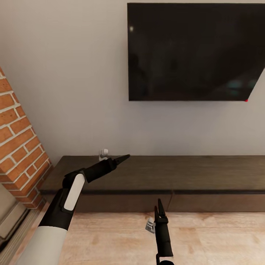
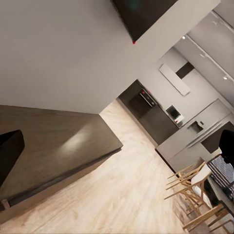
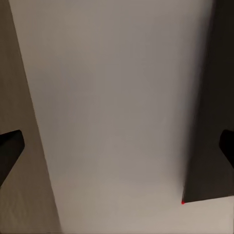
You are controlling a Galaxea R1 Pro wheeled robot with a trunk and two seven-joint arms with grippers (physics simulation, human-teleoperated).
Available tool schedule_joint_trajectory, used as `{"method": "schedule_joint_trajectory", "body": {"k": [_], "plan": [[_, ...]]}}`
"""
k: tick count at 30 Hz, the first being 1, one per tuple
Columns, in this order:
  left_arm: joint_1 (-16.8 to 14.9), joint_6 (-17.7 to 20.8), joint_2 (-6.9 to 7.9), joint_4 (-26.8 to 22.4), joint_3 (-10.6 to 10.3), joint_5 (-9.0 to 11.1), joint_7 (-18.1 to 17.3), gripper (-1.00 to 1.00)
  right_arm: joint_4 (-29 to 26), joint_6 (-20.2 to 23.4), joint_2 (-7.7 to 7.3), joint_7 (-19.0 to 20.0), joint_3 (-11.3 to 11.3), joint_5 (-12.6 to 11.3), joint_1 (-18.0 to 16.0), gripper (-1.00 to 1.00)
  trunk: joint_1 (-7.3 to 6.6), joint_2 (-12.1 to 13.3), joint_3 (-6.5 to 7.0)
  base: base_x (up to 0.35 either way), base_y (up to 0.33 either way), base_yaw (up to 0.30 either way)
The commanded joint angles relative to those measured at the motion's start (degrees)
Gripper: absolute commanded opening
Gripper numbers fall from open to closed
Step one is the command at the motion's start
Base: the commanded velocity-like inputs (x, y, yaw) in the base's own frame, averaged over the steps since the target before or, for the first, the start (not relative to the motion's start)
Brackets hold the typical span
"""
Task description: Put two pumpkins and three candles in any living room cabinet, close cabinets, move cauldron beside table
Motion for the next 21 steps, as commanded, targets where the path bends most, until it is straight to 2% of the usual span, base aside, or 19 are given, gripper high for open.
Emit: {"method": "schedule_joint_trajectory", "body": {"k": [1,7,18,21], "plan": [[0.0,0.0,0.01,0.0,0.0,0.0,0.0,1.0,0.01,0.0,-0.01,0.38,0.0,0.0,0.0,1.0,0.0,0.0,0.0,0.165,0.0,0.0],[0.0,-0.01,0.01,0.0,-0.06,0.0,0.0,1.0,0.2,0.05,-0.06,2.02,0.0,-0.05,0.0,1.0,0.0,0.0,0.0,0.052,0.0,0.0],[0.0,0.15,-0.02,-0.02,-0.08,0.0,0.01,1.0,0.54,0.06,-0.07,2.04,0.16,0.09,0.0,1.0,0.0,0.0,0.0,0.003,0.0,0.0],[0.0,0.23,-0.08,0.15,-0.03,0.05,0.06,1.0,0.54,0.06,-0.07,2.04,0.17,0.09,0.0,1.0,0.66,-1.2,-0.54,0.0,0.0,0.0]]}}
